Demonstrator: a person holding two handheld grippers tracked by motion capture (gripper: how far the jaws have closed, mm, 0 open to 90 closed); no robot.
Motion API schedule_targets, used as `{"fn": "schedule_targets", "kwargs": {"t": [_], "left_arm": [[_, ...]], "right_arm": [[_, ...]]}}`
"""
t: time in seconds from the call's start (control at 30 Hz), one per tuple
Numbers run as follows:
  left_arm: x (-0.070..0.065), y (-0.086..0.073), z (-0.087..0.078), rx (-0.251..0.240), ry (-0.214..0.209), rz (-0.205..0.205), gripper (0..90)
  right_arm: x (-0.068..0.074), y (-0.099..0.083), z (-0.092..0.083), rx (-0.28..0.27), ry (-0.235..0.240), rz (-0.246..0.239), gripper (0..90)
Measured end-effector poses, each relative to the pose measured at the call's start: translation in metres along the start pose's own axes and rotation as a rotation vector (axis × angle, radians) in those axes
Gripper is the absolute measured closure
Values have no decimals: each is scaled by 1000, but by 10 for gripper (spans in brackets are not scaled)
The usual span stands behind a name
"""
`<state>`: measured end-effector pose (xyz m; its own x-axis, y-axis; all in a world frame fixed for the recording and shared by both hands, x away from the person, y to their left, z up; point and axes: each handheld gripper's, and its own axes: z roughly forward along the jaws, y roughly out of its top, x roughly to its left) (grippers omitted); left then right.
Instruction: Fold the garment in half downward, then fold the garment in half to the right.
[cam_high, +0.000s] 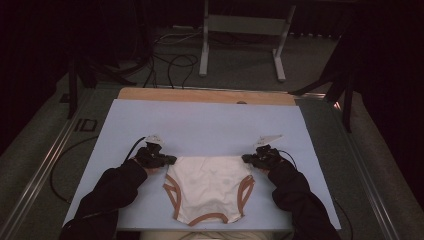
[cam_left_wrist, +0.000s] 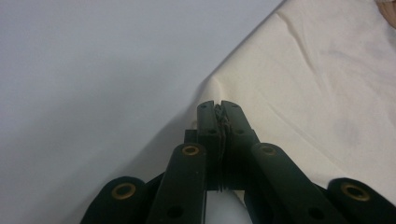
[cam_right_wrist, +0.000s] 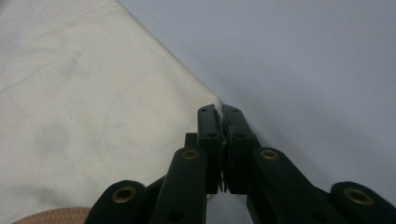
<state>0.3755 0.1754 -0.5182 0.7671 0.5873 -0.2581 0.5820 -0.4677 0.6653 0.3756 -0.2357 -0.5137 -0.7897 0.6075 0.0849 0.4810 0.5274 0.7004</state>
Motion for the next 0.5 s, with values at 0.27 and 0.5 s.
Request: {"fn": "schedule_targets", "kwargs": {"t": [0.27,0.5], "left_arm": [[0,5,-7,-28,22,26,894],[0,9,-10,-49,39,55,894]], "right_arm": [[-1,3,-3,-13,-12,-9,881],[-3,8,-5,-26,-23,-10,880]]}}
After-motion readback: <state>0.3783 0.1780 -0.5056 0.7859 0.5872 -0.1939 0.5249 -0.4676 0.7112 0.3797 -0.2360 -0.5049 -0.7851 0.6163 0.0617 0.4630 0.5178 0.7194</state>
